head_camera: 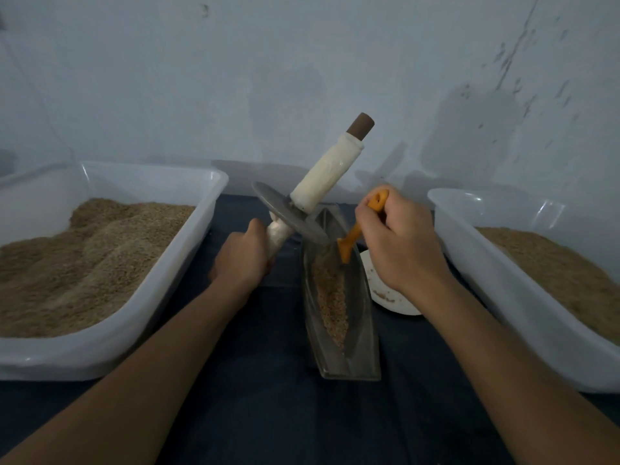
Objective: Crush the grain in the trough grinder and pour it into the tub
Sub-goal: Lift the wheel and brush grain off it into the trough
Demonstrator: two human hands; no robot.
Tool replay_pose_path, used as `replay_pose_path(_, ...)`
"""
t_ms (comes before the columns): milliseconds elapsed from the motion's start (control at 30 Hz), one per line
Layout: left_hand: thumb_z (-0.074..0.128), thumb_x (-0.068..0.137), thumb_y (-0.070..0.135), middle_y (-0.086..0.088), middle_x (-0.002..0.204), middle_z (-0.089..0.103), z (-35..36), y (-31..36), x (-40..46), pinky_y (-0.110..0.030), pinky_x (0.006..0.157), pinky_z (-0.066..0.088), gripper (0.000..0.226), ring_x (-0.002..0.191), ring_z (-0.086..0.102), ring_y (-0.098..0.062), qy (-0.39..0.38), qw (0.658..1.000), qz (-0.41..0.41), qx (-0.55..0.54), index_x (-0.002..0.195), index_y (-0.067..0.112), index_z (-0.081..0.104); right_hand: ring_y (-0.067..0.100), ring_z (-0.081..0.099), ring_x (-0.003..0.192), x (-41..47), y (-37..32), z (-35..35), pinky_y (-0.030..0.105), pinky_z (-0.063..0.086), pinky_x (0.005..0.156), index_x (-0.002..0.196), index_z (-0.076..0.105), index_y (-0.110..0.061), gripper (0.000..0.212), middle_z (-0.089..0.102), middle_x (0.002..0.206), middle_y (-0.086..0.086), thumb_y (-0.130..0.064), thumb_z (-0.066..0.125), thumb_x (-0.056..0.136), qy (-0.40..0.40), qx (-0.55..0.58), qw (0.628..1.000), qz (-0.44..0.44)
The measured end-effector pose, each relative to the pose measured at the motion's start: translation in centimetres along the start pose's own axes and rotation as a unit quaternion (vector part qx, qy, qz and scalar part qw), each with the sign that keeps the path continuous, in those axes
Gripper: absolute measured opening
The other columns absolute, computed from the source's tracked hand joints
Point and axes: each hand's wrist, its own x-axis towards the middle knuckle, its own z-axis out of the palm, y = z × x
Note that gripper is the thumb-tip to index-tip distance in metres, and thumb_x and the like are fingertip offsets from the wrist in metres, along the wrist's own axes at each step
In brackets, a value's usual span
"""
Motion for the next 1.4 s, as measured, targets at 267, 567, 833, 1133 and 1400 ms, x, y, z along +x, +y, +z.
replay_pose_path(267, 0.039, 0.095, 0.042, -0.015, 0.082, 0.069, 0.0, 0.2, -0.4, -0.053, 0.084, 0.054, 0.039, 0.081, 0.065, -0.036, 0.019, 0.999, -0.038, -0.034, 0.088, 0.011, 0.061, 0.013, 0.048, 0.055, 1.6, 0.4, 1.0, 0.029, 0.039, 0.051, 0.090, 0.054, -0.009, 0.020, 0.051, 0.066, 0.003, -0.019, 0.050, 0.106, 0.058, -0.034, 0.997, -0.030)
replay_pose_path(567, 0.037, 0.069, 0.035, -0.010, 0.091, 0.049, 0.3, -0.4, -0.1, -0.034, 0.076, 0.043, 0.038, 0.083, 0.050, -0.028, 0.013, 0.991, 0.022, 0.133, 0.101, 0.015, 0.037, 0.007, 0.043, 0.048, -0.1, 0.9, 1.2, 0.020, 0.035, 0.045, 0.083, 0.056, -0.008, 0.022, 0.049, 0.057, 0.003, -0.014, 0.052, 0.103, -0.009, 0.007, 1.000, -0.006)
replay_pose_path(833, 0.049, 0.104, 0.022, -0.003, 0.080, 0.059, 0.2, -0.6, 0.1, -0.041, 0.067, 0.049, 0.017, 0.075, 0.060, -0.025, 0.043, 0.997, 0.002, 0.061, 0.088, 0.016, 0.053, 0.010, 0.041, 0.047, 1.2, -0.4, 0.1, 0.026, 0.034, 0.044, 0.081, 0.049, -0.007, 0.023, 0.045, 0.057, 0.002, -0.014, 0.051, 0.103, 0.091, -0.016, 0.995, -0.037)
replay_pose_path(1133, 0.051, 0.077, 0.034, -0.008, 0.085, 0.057, 0.2, -0.5, -0.3, -0.037, 0.070, 0.048, 0.038, 0.076, 0.057, -0.029, 0.034, 0.998, 0.006, 0.046, 0.102, 0.007, 0.052, 0.018, 0.053, 0.058, 2.0, 1.1, 2.6, 0.038, 0.045, 0.053, 0.091, 0.055, -0.009, 0.018, 0.055, 0.068, 0.006, -0.018, 0.049, 0.106, 0.041, -0.028, 0.999, -0.012)
replay_pose_path(1400, 0.037, 0.088, 0.050, -0.015, 0.075, 0.069, 0.2, 0.1, -0.6, -0.047, 0.072, 0.052, 0.043, 0.071, 0.063, -0.033, 0.058, 0.989, -0.065, -0.120, 0.080, 0.016, 0.064, 0.008, 0.039, 0.046, 1.2, -0.6, -0.4, 0.023, 0.032, 0.043, 0.076, 0.049, 0.001, 0.028, 0.047, 0.057, 0.011, -0.015, 0.052, 0.099, 0.001, -0.020, 1.000, 0.009)
